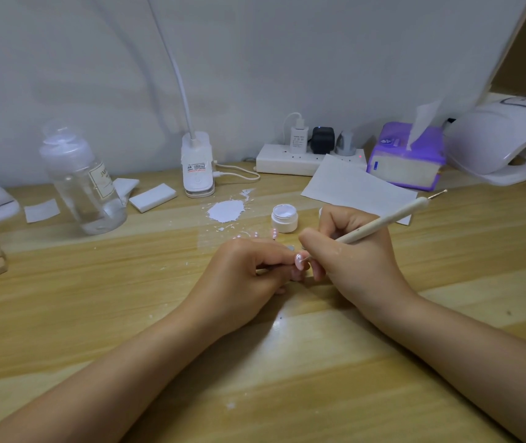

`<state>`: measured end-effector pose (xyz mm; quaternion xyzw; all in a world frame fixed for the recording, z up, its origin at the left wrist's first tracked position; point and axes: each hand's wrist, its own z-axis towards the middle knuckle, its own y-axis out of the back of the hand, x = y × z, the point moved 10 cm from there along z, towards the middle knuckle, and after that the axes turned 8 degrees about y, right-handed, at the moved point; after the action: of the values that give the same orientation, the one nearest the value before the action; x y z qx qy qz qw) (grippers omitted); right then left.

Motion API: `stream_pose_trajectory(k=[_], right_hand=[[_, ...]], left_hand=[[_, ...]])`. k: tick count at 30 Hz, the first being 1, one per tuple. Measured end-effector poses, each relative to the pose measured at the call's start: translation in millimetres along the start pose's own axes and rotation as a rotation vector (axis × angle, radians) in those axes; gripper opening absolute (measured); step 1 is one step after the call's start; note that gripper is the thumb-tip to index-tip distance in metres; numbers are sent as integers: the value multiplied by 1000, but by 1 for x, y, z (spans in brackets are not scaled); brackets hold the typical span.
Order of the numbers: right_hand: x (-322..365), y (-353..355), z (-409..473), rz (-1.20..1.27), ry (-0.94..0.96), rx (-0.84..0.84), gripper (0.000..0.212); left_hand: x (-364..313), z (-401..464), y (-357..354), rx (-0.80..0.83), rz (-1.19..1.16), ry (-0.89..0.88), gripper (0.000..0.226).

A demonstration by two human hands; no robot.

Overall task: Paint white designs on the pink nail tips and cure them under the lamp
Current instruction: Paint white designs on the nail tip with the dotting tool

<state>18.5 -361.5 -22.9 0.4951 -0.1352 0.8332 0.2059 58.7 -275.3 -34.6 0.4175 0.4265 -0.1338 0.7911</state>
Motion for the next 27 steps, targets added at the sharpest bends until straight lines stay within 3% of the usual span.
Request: stream_pose_trajectory(k=[27], right_hand=[[0, 0, 0, 0, -6, 0, 39]], left_hand=[[1, 1, 0, -3, -13, -5, 15]])
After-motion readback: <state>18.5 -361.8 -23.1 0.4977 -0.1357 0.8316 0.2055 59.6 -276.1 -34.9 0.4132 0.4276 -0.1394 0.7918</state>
